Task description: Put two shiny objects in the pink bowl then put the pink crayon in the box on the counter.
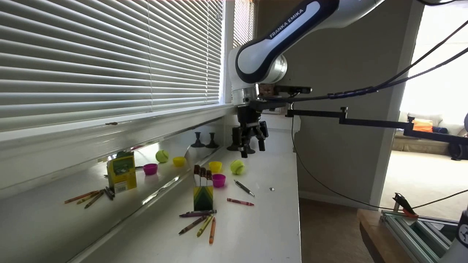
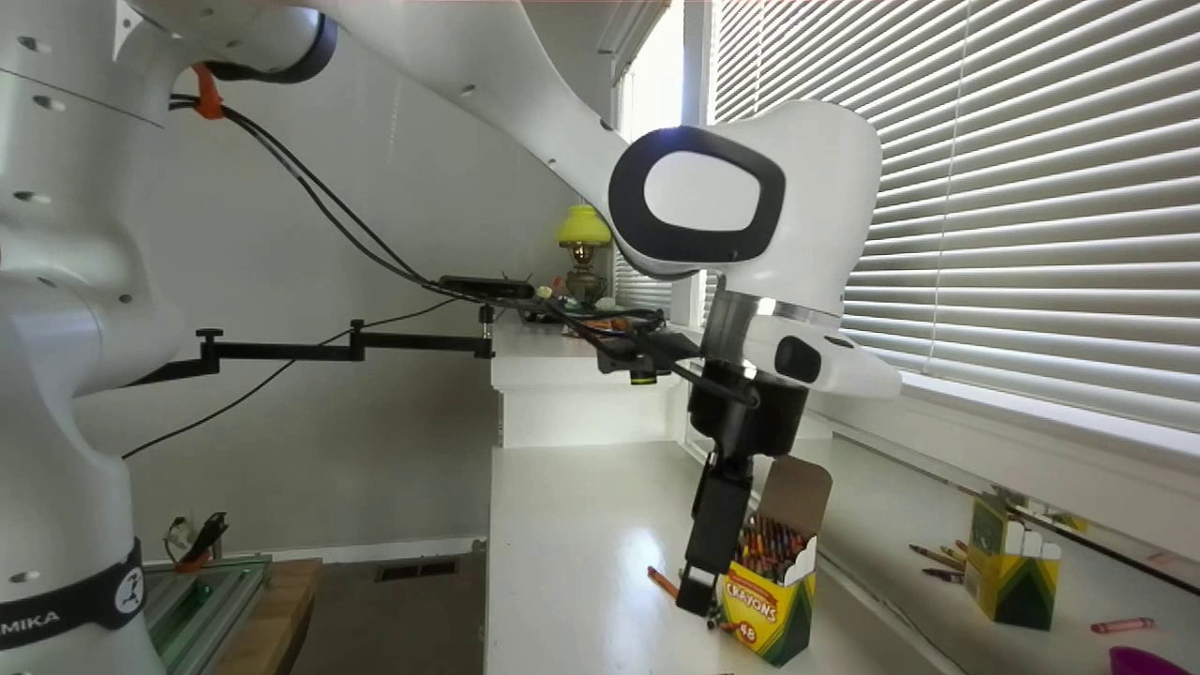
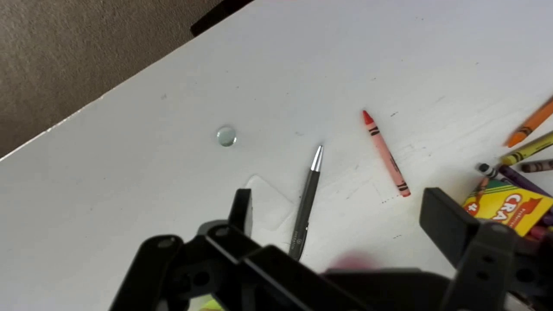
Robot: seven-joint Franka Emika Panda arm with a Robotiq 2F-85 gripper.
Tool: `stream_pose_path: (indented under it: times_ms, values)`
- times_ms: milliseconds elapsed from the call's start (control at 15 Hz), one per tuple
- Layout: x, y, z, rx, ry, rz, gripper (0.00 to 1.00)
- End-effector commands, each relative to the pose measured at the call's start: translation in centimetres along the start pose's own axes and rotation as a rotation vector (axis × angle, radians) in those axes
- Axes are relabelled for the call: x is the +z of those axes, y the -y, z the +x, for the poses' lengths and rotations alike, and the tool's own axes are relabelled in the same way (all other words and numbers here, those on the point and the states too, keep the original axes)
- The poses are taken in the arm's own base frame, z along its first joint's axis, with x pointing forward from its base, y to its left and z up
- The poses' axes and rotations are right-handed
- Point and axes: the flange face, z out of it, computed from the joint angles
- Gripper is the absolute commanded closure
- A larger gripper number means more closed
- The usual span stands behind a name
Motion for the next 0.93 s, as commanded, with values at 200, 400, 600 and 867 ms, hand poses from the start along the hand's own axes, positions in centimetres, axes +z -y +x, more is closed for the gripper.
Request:
stream_pose_path:
  times_ms: [200, 400, 600, 867]
  values:
    - [4.2, -3.1, -3.6, 0.042, -0.108, -0.024, 0.00]
    - [5.1, -3.0, -2.2, 0.057, -0.113, -0.002, 0.00]
    - [6.4, -3.4, -2.8, 0.075, -0.164, 0.002, 0.00]
    - [6.5, -3.8, -2.9, 0.087, -0.176, 0.004, 0.00]
